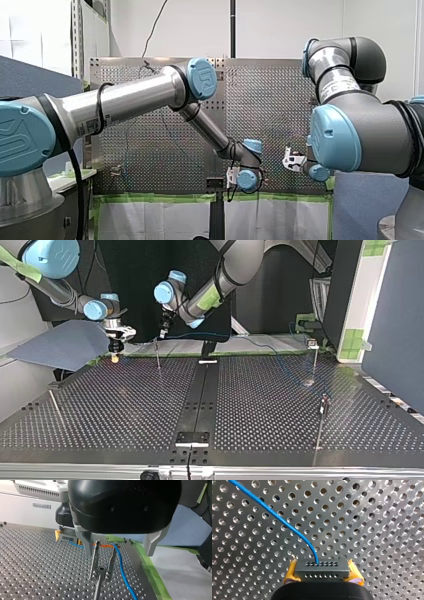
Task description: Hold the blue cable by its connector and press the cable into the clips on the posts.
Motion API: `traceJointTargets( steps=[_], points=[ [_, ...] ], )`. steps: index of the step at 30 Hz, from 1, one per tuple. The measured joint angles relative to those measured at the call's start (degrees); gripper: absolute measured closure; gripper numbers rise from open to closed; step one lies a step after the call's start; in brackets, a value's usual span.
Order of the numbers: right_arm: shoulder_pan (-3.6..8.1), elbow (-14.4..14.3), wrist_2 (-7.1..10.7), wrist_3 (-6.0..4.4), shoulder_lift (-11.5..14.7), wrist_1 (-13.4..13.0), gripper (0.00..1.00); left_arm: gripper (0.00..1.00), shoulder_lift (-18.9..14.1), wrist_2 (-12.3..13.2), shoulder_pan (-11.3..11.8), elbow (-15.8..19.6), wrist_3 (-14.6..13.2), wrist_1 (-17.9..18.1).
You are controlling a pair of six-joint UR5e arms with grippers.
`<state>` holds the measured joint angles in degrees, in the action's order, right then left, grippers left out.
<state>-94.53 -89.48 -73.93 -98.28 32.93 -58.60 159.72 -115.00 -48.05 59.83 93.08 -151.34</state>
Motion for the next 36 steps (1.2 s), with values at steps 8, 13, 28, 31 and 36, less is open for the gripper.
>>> traceJointTargets(
  steps=[8,13,28,31,36],
  points=[
    [-0.07,0.0,0.0,0.0,0.0,0.0,1.0,0.0,0.0,0.0,0.1,0.0,0.0,-0.4],
    [-0.09,0.0,0.0,0.0,0.0,0.0,1.0,0.0,0.0,0.0,0.1,0.0,0.0,-0.5],
    [-0.17,0.0,-0.02,0.0,0.0,0.0,1.0,0.0,0.0,-0.3,0.1,0.0,0.0,-0.8],
    [-0.17,0.0,-0.2,0.03,0.0,0.0,1.0,0.0,0.0,-0.5,0.1,0.0,-0.3,-1.1],
    [0.2,-0.9,-1.38,0.34,0.0,0.0,1.0,0.0,0.0,-1.4,0.1,0.1,-1.2,-2.6]
  ],
)
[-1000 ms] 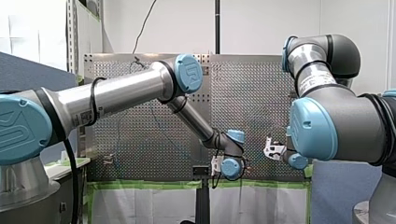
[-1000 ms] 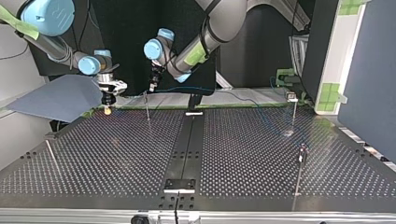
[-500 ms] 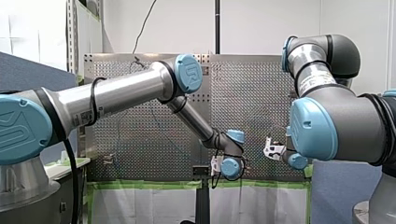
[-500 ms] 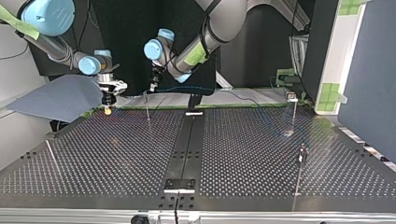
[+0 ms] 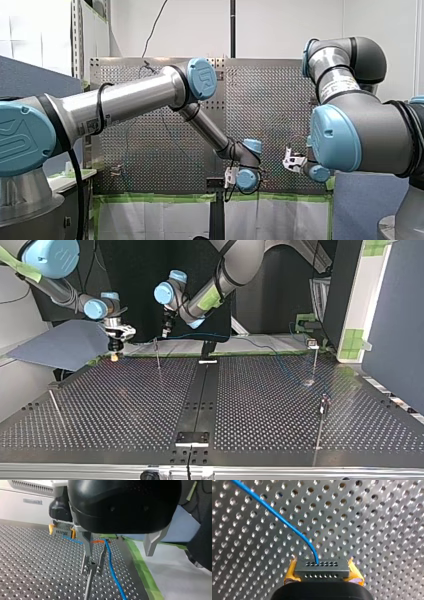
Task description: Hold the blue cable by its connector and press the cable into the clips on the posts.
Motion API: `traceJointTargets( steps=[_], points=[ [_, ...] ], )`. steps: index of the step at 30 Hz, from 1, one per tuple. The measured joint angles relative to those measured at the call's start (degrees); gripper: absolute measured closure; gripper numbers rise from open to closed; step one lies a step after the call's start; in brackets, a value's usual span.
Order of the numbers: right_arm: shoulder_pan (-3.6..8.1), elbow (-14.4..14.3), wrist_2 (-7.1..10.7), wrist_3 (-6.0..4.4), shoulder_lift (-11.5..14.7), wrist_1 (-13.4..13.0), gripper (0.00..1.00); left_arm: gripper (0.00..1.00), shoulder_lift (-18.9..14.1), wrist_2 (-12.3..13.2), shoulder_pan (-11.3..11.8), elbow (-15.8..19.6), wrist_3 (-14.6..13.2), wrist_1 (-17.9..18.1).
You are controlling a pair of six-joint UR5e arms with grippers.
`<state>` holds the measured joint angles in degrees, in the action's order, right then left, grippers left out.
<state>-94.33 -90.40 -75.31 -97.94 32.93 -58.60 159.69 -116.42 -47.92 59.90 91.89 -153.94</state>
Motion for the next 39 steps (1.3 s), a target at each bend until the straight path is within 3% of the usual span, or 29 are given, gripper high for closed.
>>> traceJointTargets(
  steps=[5,11,21,32,39],
  points=[
    [0.35,-1.7,-0.68,0.44,0.0,-0.8,1.0,0.0,0.0,-1.7,-0.2,0.1,-0.2,-1.5],
    [0.21,-4.6,-0.35,0.64,0.0,-3.4,1.0,0.0,-1.6,-2.0,-0.5,1.9,-0.3,-2.0],
    [-0.71,-9.6,1.81,3.99,0.1,-7.4,1.0,0.0,-6.5,-2.2,-0.3,6.8,-0.3,0.2],
    [-0.13,-14.7,2.26,4.31,0.1,-9.3,1.0,0.0,-11.8,-3.0,-1.1,12.4,-0.2,-4.6],
    [-0.09,-16.8,2.42,4.29,0.1,-11.3,1.0,0.0,-12.4,0.0,-1.3,16.5,1.2,-8.8]
  ],
)
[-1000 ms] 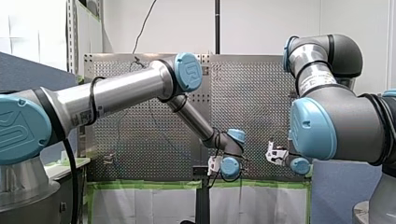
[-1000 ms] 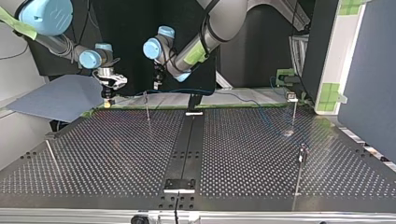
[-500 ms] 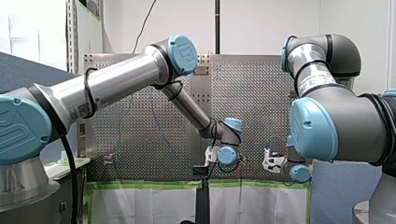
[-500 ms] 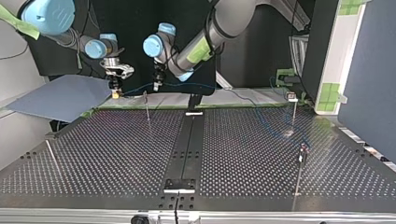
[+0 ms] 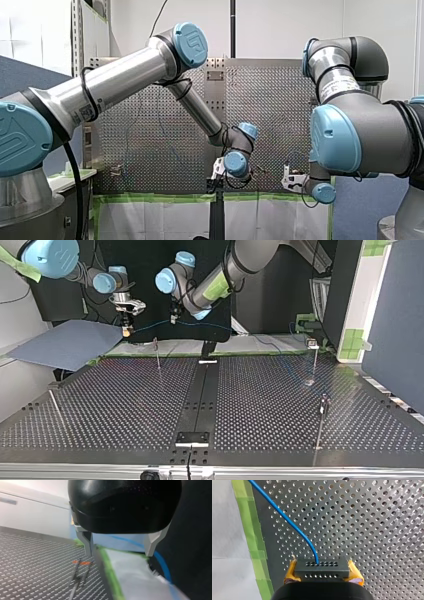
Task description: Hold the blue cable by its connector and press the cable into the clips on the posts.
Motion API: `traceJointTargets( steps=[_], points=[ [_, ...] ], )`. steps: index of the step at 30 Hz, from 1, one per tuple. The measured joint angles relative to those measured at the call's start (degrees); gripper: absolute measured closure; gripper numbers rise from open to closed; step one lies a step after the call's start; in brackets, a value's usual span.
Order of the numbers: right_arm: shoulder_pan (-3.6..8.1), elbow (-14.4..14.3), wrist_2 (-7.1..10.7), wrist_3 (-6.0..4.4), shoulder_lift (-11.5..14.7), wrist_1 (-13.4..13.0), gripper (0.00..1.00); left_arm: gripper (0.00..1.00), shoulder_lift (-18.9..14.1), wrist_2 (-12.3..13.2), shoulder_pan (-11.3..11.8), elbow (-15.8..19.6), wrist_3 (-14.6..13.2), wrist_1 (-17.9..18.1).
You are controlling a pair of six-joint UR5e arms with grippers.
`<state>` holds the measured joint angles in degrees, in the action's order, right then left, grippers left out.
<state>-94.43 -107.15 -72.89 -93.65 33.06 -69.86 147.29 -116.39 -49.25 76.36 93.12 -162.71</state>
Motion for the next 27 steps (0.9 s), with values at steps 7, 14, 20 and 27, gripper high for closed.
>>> traceJointTargets(
  steps=[7,14,20,27],
  points=[
    [0.22,-0.3,0.03,-0.32,0.0,-1.0,1.0,0.0,0.0,3.3,-0.2,-1.1,3.1,-3.4],
    [0.24,-0.3,0.1,-0.79,0.0,-1.6,1.0,0.0,0.0,6.9,-0.6,-4.5,6.7,-7.0],
    [0.09,-0.3,0.12,-1.32,0.0,-2.0,1.0,0.0,0.0,9.7,-0.8,-7.3,9.5,-9.8],
    [-0.06,-0.3,0.48,-1.38,0.0,-2.2,1.0,0.0,0.1,13.3,-0.9,-10.9,13.1,-13.4]
  ],
)
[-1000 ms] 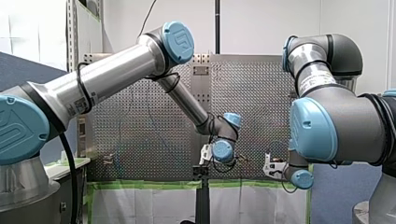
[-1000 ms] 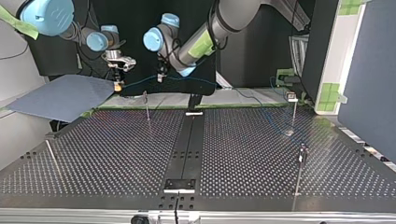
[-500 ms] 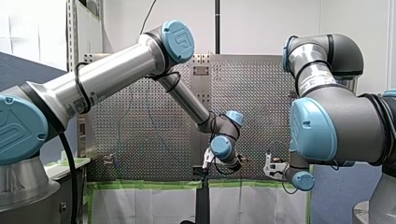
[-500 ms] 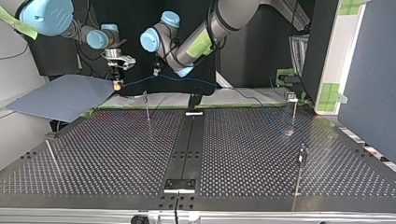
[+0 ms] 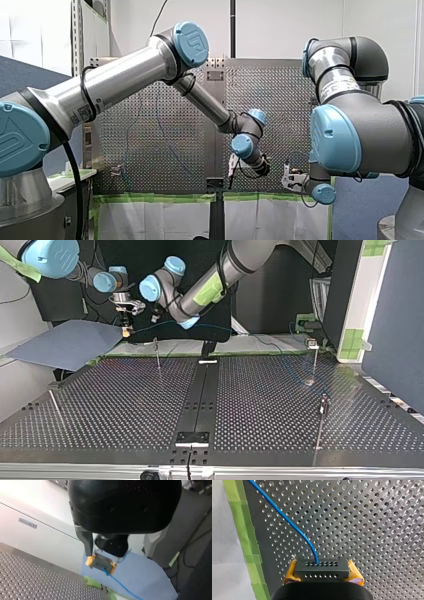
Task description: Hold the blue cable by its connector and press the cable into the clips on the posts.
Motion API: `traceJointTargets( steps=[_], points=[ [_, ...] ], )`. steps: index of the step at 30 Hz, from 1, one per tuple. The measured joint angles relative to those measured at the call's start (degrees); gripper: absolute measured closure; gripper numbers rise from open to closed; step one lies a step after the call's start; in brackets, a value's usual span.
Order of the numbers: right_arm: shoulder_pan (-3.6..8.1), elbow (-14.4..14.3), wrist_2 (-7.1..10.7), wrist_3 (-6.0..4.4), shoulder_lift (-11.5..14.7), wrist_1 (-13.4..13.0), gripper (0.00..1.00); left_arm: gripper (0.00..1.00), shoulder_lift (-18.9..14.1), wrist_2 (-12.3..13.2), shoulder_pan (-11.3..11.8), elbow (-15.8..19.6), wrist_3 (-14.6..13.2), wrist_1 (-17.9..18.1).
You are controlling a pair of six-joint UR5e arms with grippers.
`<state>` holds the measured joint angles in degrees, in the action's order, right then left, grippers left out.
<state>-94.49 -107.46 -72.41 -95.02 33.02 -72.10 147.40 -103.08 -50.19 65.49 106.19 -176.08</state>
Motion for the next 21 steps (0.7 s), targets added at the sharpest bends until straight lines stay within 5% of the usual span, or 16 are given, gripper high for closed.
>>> traceJointTargets(
  steps=[11,21],
  points=[
    [-0.21,0.0,0.95,-0.01,0.0,-0.3,1.0,0.0,2.2,5.5,1.7,-5.8,4.6,-5.8],
    [-0.29,0.0,1.37,-0.19,0.0,-0.6,1.0,0.0,7.1,2.3,4.7,-10.7,0.5,-10.7]
  ],
)
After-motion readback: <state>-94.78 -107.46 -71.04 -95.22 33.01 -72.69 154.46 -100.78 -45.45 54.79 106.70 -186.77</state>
